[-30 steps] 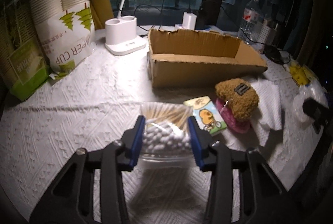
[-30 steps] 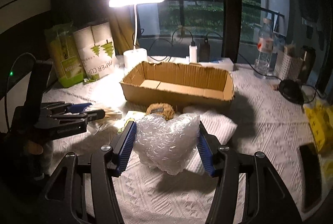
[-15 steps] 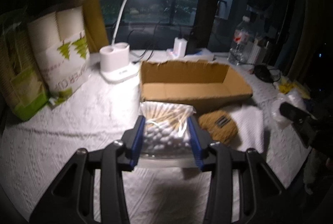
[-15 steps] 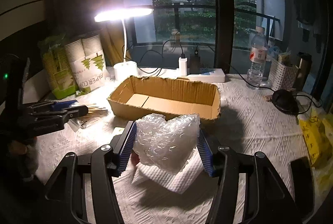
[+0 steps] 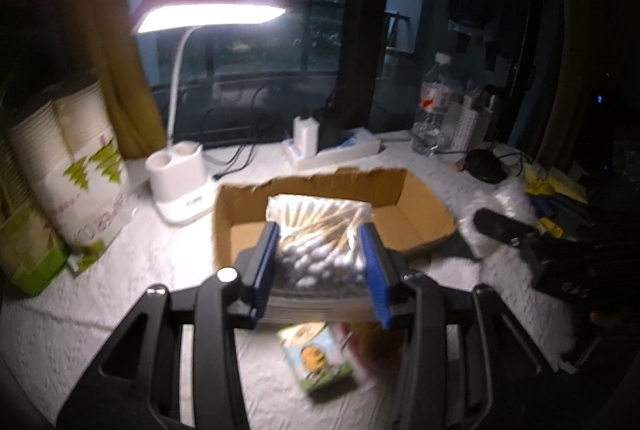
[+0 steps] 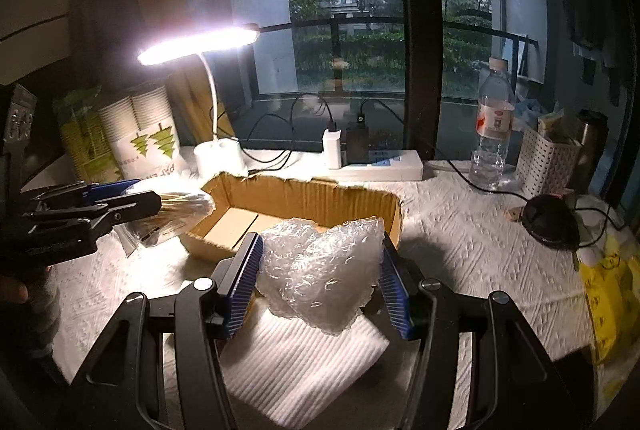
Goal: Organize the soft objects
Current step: 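Carry both bags into the cardboard box and open both grippers to release, then grasp the brown plush bear with the left gripper while the right gripper grasps a white towel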
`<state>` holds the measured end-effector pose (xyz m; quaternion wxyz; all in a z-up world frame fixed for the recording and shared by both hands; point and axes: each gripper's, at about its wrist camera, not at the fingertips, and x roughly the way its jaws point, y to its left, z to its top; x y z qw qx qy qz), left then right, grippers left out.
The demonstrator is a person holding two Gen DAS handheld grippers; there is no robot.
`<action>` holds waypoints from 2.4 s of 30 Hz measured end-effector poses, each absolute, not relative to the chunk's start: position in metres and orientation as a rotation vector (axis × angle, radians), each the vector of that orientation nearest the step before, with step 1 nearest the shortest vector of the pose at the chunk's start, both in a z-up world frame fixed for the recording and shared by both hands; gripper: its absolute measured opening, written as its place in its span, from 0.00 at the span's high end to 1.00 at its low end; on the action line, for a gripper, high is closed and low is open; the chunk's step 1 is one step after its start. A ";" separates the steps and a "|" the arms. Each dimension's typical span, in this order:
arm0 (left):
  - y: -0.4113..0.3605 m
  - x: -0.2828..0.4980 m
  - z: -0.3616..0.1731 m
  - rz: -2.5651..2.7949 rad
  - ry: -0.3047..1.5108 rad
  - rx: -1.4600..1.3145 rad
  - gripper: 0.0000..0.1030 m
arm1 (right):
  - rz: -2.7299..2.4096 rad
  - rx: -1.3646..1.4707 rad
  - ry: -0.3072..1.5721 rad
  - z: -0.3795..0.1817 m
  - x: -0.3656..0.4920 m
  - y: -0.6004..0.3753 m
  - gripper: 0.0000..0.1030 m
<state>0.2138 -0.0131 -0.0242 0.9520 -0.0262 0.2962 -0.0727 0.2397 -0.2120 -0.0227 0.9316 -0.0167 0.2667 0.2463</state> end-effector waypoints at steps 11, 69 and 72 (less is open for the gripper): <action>-0.049 0.256 -0.028 -0.173 0.551 -0.027 0.59 | 0.494 0.000 0.540 -0.033 0.280 -0.217 0.42; -0.019 0.222 -0.057 -0.133 0.600 -0.161 0.30 | 0.386 0.012 0.589 -0.034 0.248 -0.215 0.31; -0.017 0.214 -0.061 -0.132 0.608 -0.163 0.30 | 0.387 0.009 0.596 -0.037 0.240 -0.213 0.31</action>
